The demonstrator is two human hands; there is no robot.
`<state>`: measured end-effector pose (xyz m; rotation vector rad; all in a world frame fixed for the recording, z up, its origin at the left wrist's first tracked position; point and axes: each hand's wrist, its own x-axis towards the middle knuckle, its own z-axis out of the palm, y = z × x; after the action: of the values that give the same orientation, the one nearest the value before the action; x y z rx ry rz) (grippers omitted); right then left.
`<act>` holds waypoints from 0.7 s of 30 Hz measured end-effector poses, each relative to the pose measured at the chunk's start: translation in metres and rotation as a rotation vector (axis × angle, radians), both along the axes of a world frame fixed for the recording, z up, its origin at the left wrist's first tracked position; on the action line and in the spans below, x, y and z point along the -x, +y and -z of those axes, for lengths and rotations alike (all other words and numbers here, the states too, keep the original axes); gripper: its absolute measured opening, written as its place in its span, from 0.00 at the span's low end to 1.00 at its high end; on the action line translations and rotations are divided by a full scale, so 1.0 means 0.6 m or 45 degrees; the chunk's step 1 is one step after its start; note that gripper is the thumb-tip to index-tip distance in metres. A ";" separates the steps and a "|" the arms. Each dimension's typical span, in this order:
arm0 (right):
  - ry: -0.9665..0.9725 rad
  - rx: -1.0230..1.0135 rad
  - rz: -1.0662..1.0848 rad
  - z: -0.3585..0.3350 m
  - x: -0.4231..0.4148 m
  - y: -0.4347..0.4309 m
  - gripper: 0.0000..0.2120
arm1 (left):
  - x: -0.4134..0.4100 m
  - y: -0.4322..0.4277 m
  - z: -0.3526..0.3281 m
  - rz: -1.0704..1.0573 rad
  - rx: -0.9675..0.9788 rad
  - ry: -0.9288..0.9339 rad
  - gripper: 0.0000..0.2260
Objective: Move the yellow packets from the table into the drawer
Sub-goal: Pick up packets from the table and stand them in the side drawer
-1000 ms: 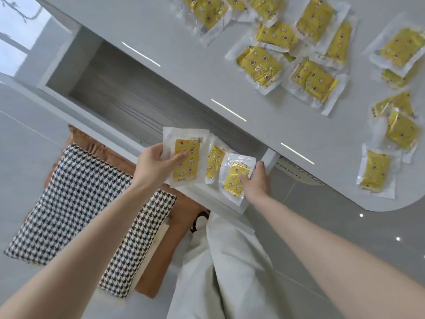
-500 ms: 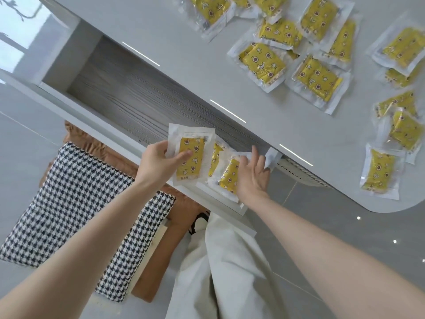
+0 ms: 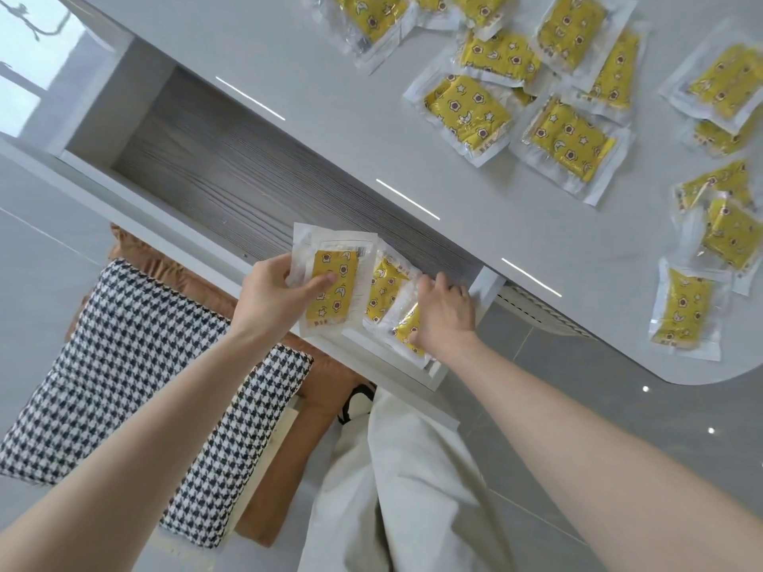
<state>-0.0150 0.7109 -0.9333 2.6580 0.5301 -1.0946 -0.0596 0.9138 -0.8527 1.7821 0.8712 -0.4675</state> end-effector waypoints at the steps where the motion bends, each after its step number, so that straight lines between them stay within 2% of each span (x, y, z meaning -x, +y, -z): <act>1: -0.027 0.009 -0.015 0.001 0.005 -0.005 0.39 | -0.001 0.000 0.000 -0.001 -0.001 -0.001 0.14; 5: -0.062 -0.085 -0.084 0.008 0.020 -0.029 0.39 | -0.009 -0.005 0.004 0.030 -0.021 -0.005 0.11; 7: -0.077 -0.154 -0.052 0.009 0.023 -0.036 0.39 | -0.014 -0.006 0.005 0.037 -0.031 0.003 0.09; 11: -0.068 -0.323 0.079 0.001 0.025 -0.045 0.37 | -0.019 -0.007 0.003 0.052 -0.038 0.028 0.10; 15: 0.053 -0.447 0.257 -0.029 0.021 -0.052 0.30 | -0.022 -0.007 -0.009 0.069 -0.010 0.066 0.13; 19: 0.086 -0.535 0.276 -0.057 0.012 -0.056 0.23 | -0.025 0.002 -0.020 0.062 -0.013 0.082 0.11; 21: 0.142 -0.744 0.553 -0.073 0.005 -0.040 0.18 | -0.034 0.011 -0.017 0.082 -0.046 0.092 0.09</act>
<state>-0.0178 0.6872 -0.8893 3.3481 0.3317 -1.3821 -0.0393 0.9205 -0.8422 1.8403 0.8792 -0.5644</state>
